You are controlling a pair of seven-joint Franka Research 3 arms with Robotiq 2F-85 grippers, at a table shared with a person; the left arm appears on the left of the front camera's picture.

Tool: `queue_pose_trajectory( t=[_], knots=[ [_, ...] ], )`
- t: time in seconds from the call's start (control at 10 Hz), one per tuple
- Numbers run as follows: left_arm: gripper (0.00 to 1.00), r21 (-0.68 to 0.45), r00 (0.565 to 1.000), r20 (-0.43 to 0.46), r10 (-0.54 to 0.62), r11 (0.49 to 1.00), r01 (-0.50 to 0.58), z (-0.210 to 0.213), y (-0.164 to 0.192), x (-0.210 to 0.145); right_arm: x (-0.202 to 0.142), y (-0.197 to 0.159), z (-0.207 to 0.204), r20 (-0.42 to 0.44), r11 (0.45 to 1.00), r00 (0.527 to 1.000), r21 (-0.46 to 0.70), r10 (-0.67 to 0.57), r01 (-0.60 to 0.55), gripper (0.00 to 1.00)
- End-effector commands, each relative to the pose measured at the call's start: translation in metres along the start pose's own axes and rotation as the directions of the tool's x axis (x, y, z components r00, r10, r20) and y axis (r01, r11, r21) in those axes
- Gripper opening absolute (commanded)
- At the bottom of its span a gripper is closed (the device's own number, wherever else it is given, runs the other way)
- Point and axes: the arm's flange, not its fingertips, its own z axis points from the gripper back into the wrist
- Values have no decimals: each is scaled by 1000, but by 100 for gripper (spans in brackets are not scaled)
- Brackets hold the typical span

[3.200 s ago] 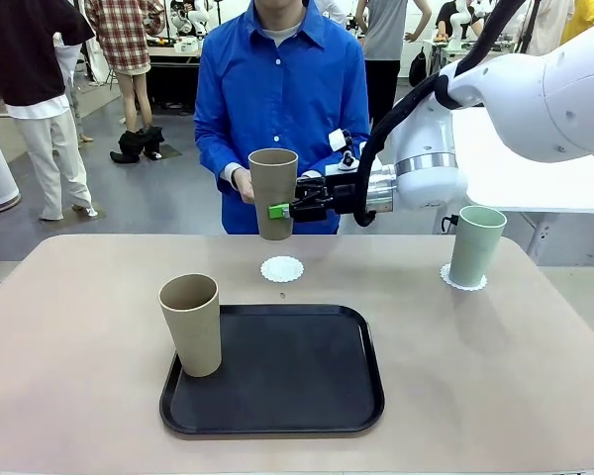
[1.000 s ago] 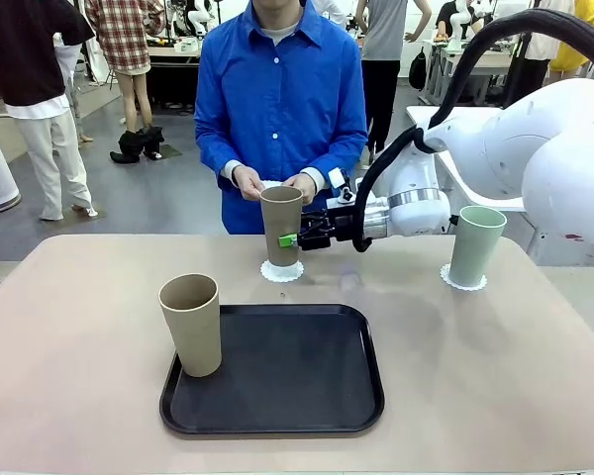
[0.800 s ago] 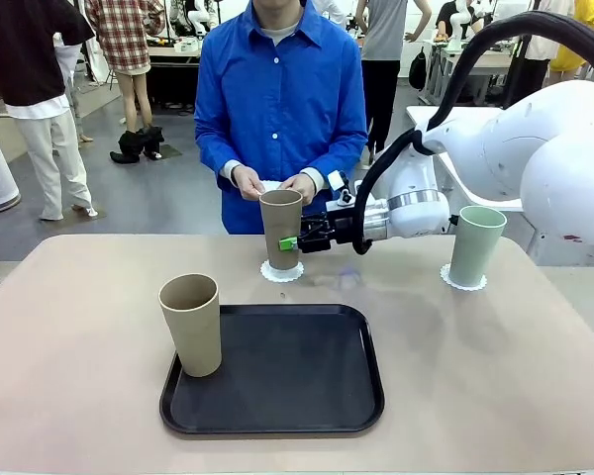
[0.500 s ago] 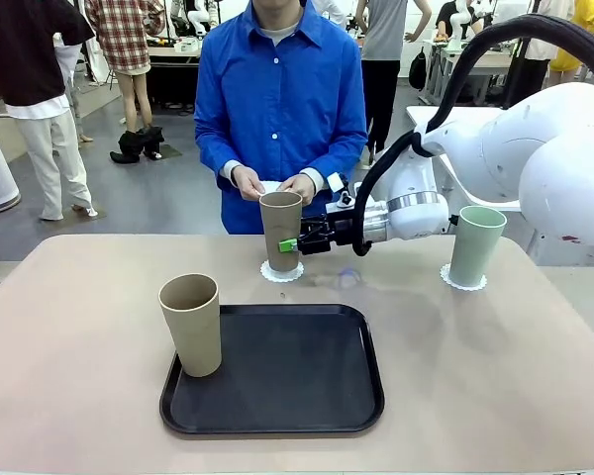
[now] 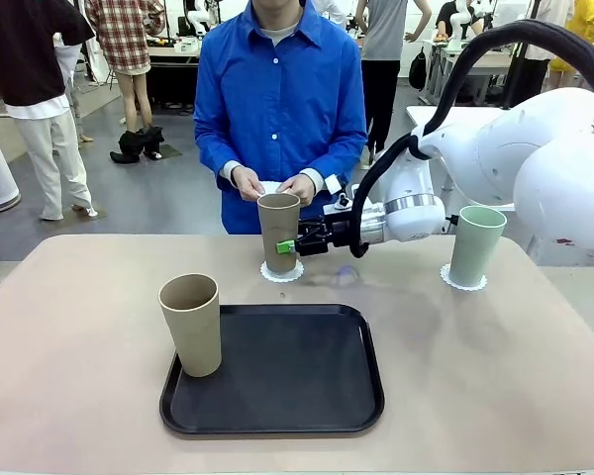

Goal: Place coasters on the table and set cups on them.
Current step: Take one Reusable plastic cup from the Flat Tray and place it on a coaster set by the human.

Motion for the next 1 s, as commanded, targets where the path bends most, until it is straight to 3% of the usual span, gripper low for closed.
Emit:
queue_pose_trajectory(
  t=[0.0,0.5,0.6,0.9],
  knots=[
    [100,-22,1000,7,-11,1000,12,1,-1,0,0,-11,-6,-14,999,1000,34,-9,10,82],
    [100,-22,1000,7,-11,1000,12,1,-1,0,-6,-10,-8,-23,999,1000,39,-11,12,82],
    [100,-22,1000,7,-11,1000,12,1,-1,0,-7,-11,-7,-26,999,1000,36,-11,12,97],
    [100,-22,1000,7,-11,1000,12,1,-1,0,-8,-11,-8,-38,999,999,39,-6,8,100]
  ],
)
